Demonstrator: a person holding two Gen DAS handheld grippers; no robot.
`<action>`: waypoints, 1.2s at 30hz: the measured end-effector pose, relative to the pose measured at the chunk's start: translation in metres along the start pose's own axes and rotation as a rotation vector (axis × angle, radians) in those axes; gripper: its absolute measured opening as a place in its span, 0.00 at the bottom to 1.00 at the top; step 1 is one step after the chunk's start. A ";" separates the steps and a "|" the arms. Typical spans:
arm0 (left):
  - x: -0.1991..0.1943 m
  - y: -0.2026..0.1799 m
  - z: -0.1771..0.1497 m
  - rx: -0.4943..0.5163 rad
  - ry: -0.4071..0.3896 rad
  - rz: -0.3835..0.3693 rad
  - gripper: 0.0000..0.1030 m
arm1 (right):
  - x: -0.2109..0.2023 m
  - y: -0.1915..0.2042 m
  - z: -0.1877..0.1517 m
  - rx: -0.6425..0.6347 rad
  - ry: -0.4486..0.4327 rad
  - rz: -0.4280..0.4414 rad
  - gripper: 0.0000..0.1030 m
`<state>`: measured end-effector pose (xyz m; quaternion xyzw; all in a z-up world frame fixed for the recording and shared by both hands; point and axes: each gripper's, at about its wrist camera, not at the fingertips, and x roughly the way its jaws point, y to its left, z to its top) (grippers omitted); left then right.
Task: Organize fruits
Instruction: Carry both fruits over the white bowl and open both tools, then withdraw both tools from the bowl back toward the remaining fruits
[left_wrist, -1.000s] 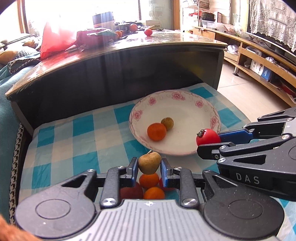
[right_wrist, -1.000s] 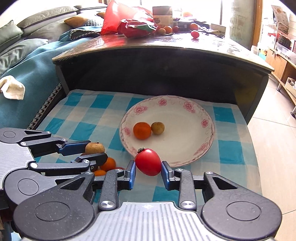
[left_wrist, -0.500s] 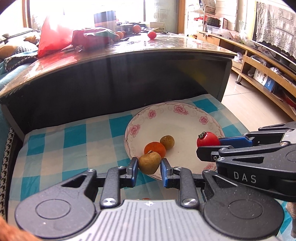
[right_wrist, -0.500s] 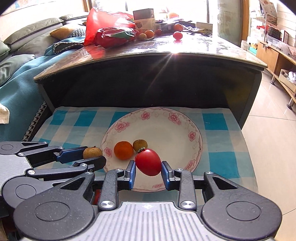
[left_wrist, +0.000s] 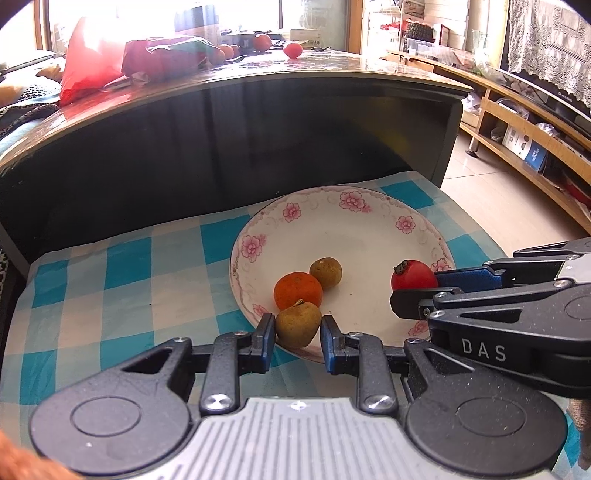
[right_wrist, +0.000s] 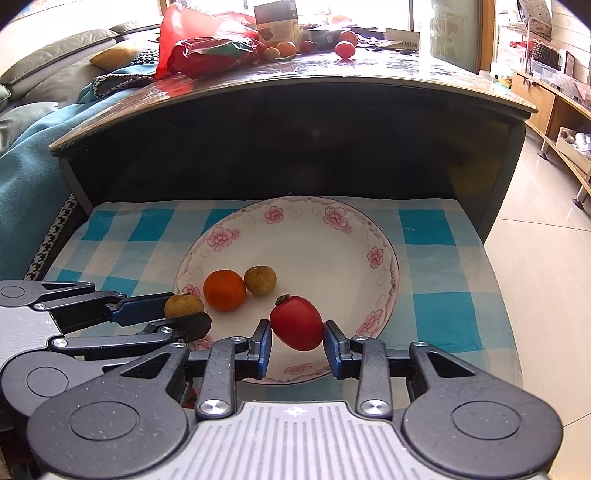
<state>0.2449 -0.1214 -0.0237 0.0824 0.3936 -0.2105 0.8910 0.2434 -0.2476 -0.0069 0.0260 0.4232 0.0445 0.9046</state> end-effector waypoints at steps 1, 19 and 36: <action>0.000 0.000 0.000 0.002 0.000 -0.004 0.34 | 0.000 -0.001 0.000 0.003 -0.002 -0.002 0.28; -0.013 0.004 0.007 -0.024 -0.040 -0.001 0.40 | -0.011 -0.010 0.004 0.035 -0.054 0.002 0.35; -0.033 0.019 0.005 -0.049 -0.059 0.005 0.41 | -0.027 -0.008 0.002 0.013 -0.078 0.024 0.35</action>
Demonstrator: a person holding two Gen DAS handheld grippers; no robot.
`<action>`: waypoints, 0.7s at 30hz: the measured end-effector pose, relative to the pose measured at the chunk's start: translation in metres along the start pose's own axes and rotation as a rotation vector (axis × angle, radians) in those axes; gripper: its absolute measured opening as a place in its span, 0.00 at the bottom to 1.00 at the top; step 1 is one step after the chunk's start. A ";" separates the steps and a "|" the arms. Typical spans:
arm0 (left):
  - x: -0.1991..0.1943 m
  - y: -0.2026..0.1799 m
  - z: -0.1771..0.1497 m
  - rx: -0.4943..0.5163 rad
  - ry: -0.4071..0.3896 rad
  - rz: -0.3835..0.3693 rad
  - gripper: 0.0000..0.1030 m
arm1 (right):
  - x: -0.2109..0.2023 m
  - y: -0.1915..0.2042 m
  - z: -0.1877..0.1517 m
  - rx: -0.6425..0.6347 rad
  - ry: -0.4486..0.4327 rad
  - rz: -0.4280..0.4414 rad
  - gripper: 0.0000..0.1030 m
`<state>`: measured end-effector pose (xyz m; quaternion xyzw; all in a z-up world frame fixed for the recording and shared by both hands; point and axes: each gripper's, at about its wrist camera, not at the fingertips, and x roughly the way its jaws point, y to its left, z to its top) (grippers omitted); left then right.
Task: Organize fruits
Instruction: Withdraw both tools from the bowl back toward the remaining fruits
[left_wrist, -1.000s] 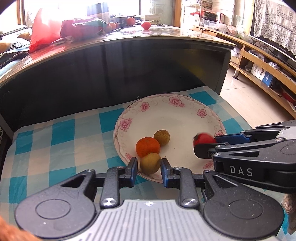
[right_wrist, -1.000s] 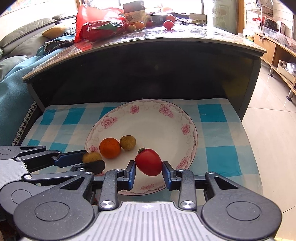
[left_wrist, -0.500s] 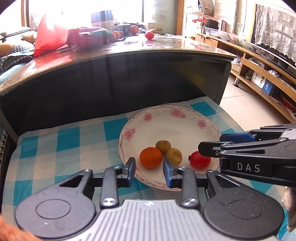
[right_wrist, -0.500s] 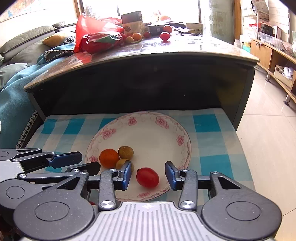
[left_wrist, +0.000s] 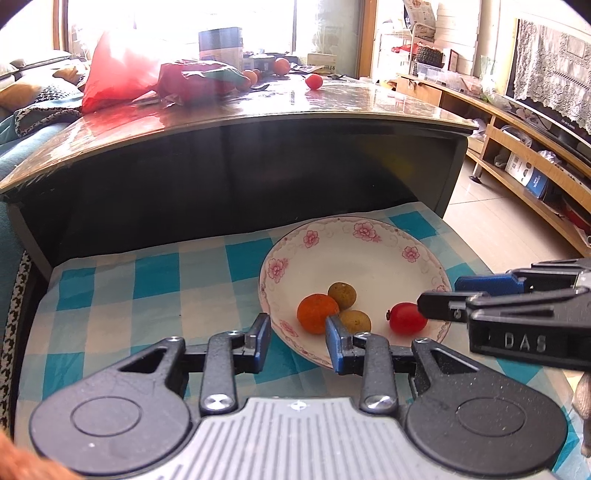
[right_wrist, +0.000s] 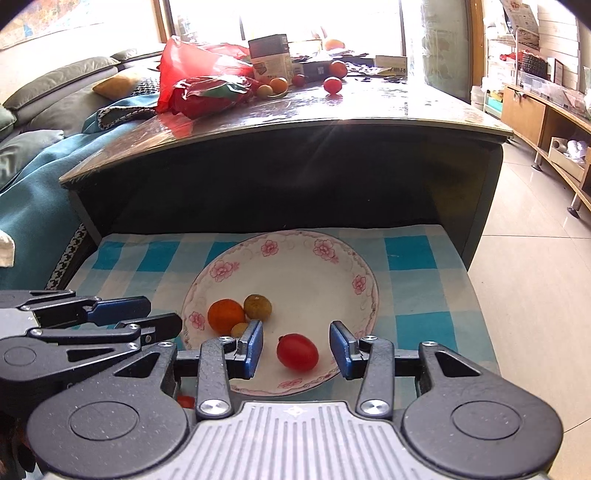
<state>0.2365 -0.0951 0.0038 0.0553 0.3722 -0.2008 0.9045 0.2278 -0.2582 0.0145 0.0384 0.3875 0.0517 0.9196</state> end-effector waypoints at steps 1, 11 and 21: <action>-0.002 0.001 -0.001 0.001 0.000 -0.001 0.41 | -0.001 0.003 -0.002 -0.010 0.006 0.009 0.35; -0.018 0.015 -0.021 0.010 0.033 -0.016 0.40 | -0.001 0.032 -0.030 -0.101 0.099 0.115 0.35; -0.032 0.045 -0.045 0.006 0.063 -0.017 0.40 | 0.006 0.072 -0.057 -0.164 0.199 0.255 0.35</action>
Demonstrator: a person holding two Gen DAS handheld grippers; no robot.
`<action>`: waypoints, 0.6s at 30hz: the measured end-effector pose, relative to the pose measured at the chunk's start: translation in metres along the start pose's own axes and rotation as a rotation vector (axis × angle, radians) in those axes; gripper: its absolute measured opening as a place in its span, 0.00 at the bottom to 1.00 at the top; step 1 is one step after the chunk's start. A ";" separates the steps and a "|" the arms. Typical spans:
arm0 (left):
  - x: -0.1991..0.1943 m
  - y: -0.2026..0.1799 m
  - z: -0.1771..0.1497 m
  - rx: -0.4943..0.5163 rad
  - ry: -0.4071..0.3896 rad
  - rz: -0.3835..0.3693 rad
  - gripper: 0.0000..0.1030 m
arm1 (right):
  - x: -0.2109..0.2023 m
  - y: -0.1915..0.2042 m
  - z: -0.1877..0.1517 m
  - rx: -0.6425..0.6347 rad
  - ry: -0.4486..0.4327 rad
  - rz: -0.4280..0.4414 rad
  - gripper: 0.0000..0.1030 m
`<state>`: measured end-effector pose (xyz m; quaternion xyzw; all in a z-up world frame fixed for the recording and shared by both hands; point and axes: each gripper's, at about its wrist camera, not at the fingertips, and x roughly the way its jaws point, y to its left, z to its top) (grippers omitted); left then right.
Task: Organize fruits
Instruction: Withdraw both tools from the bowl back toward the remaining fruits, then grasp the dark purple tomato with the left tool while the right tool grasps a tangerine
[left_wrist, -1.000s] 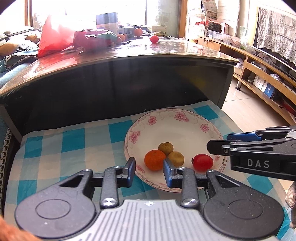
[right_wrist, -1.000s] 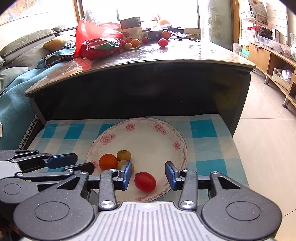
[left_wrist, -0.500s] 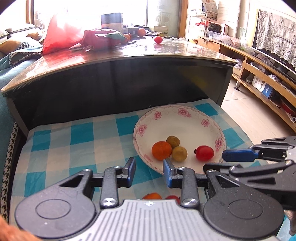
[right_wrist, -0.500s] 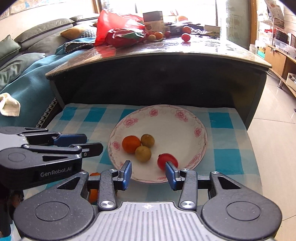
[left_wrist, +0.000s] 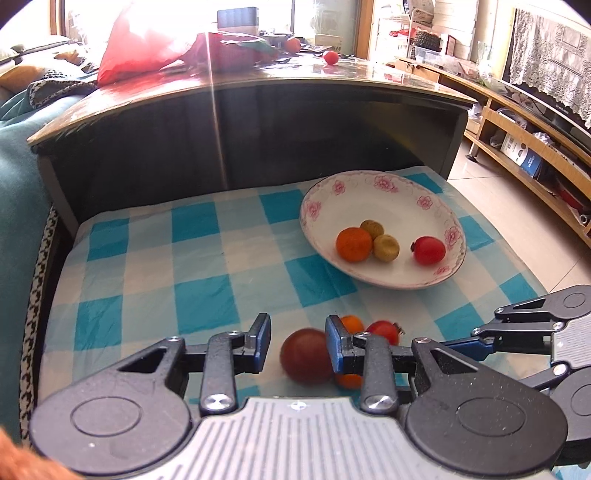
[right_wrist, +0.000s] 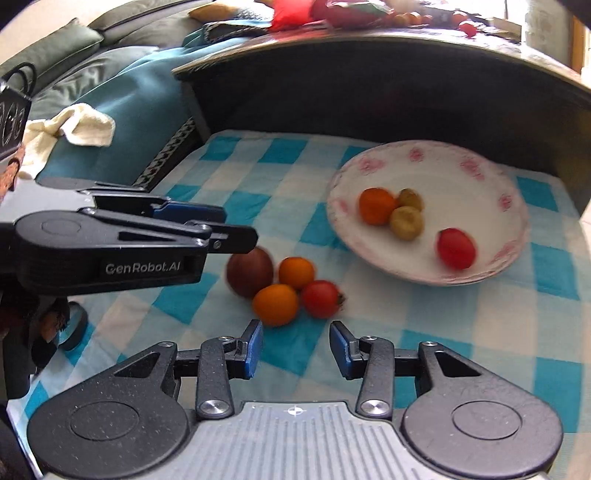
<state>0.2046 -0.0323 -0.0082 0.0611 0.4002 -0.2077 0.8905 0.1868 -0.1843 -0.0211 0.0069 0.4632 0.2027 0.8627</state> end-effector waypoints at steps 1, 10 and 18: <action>-0.001 0.003 -0.002 0.000 0.001 0.004 0.41 | 0.004 0.004 -0.001 -0.006 0.007 0.006 0.35; -0.009 0.016 -0.016 0.026 -0.003 -0.024 0.40 | 0.034 0.018 0.005 -0.016 0.017 -0.004 0.38; -0.011 0.021 -0.021 0.037 -0.004 -0.048 0.40 | 0.034 0.019 0.002 -0.053 -0.023 -0.042 0.33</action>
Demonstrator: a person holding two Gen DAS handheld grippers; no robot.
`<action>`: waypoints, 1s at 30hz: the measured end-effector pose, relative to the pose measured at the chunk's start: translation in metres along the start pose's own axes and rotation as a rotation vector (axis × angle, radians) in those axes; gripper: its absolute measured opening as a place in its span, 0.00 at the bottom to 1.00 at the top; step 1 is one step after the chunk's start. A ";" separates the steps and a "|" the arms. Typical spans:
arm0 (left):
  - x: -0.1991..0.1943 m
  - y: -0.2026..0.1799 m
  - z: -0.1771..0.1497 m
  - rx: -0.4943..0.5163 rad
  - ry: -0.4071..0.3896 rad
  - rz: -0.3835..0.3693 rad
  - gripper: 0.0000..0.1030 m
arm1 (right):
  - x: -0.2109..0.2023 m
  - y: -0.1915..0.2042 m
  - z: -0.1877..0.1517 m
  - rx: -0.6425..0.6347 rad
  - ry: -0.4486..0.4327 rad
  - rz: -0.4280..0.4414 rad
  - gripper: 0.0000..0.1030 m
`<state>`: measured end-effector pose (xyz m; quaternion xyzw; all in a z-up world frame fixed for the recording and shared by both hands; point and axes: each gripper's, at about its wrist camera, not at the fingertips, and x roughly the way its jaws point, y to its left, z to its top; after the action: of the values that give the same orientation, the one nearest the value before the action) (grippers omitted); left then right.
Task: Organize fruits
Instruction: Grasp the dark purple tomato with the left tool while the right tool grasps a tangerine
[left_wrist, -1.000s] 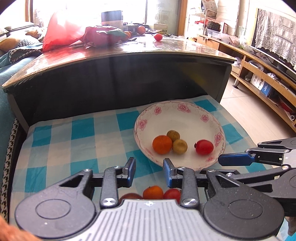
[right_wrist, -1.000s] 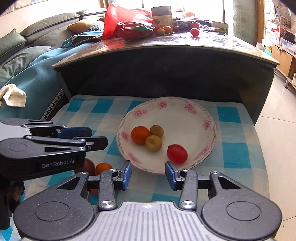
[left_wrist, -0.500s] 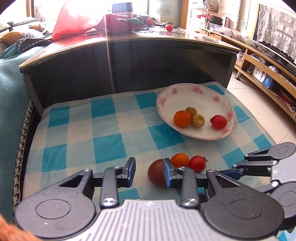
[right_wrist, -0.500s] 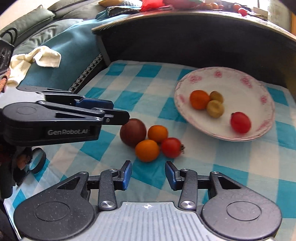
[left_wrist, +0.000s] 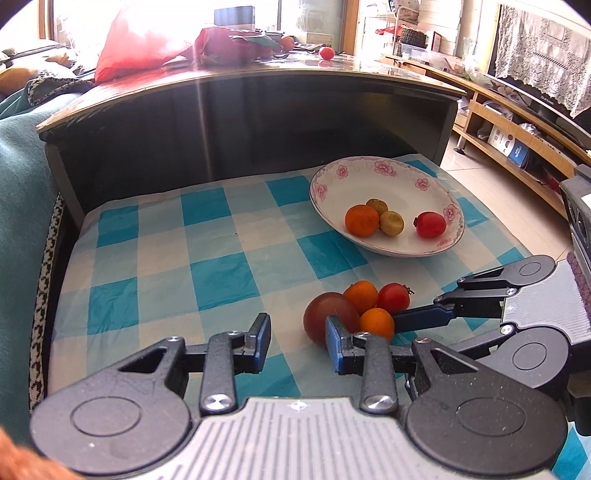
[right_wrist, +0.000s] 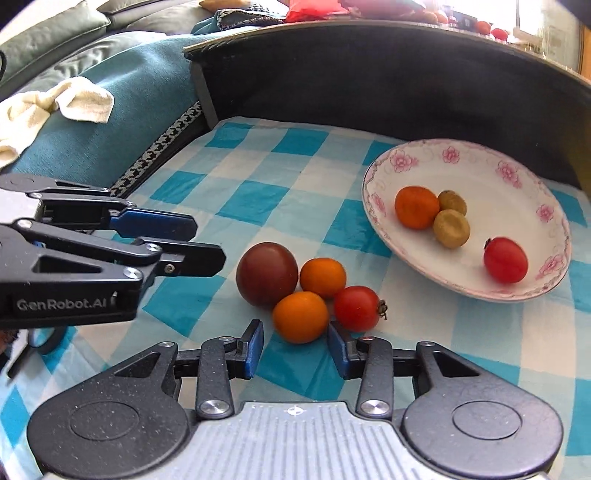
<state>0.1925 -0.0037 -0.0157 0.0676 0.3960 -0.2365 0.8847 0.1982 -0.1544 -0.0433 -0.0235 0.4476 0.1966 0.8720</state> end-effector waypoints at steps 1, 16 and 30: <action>0.000 0.000 0.000 0.001 0.001 -0.003 0.40 | 0.001 0.000 0.001 0.002 -0.001 0.002 0.33; 0.020 -0.013 0.000 0.071 0.021 -0.060 0.41 | -0.012 -0.003 -0.010 -0.005 0.030 0.020 0.25; 0.052 -0.035 -0.007 0.135 0.067 -0.083 0.50 | -0.031 -0.019 -0.024 0.034 0.045 0.032 0.25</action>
<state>0.2012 -0.0516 -0.0559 0.1187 0.4107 -0.2968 0.8539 0.1705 -0.1871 -0.0359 -0.0058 0.4706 0.2023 0.8588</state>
